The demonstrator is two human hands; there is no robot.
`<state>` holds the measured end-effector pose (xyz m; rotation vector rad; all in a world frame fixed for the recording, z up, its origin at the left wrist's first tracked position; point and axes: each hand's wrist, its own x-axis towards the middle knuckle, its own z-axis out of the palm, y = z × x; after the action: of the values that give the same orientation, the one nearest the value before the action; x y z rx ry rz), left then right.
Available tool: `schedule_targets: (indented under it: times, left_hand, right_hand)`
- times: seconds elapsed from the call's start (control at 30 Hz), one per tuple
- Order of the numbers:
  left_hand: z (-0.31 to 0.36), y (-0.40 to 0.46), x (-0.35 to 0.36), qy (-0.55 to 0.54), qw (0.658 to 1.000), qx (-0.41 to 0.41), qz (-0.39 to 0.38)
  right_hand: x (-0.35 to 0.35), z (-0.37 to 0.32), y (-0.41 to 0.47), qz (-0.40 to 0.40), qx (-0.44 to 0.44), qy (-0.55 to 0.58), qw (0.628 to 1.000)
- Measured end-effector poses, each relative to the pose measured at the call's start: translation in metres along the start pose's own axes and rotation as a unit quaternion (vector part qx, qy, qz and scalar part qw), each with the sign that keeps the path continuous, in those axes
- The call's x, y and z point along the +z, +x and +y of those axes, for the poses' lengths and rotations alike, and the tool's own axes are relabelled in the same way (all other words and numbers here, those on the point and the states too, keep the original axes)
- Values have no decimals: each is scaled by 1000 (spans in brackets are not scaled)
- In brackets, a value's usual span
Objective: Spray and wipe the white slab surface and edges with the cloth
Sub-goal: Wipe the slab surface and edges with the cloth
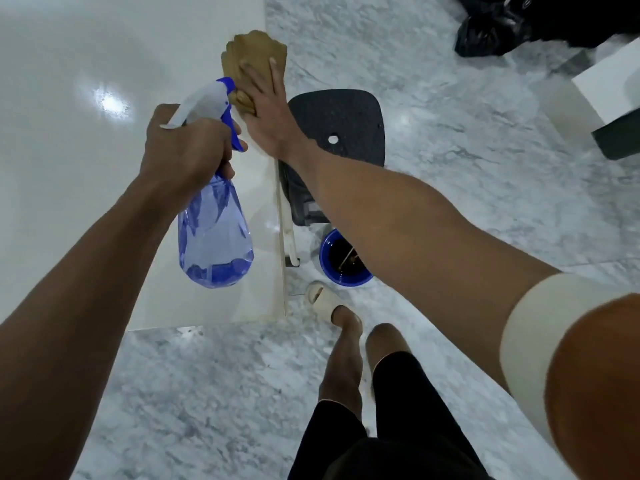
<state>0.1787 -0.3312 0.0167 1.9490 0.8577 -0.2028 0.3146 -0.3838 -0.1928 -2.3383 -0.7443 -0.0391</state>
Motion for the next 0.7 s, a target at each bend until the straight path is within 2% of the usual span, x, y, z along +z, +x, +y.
schedule_targets:
  times: [0.27, 0.4, 0.53, 0.7]
  left_hand:
    - [-21, -53, -9, 13, 1000, 2, 27]
    - [-42, -85, -9, 25, 998, 9, 51]
    - [-71, -113, -16, 23, 998, 22, 48]
    - [-100, -140, -19, 17, 999, 23, 37]
  right_hand:
    - [9, -31, -87, 44, -12, 10, 999]
    - [13, -39, -121, -2, -22, -7, 1000]
    - [10, -56, -147, 7, -27, -49, 998]
    - [7, -71, -183, -24, -32, -88, 995]
